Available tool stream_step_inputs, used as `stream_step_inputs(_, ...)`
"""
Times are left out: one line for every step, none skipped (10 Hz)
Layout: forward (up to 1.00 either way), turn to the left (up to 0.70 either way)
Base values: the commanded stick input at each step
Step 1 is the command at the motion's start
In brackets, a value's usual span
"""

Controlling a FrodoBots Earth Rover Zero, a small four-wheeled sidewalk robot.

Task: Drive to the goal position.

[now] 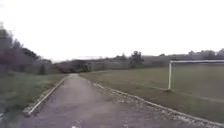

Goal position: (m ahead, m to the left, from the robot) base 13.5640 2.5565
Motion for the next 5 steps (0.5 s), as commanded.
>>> stream_step_inputs(0.00, 0.45)
stream_step_inputs(0.70, 0.00)
stream_step_inputs(0.70, 0.00)
stream_step_inputs(0.70, 0.00)
stream_step_inputs(0.70, 0.00)
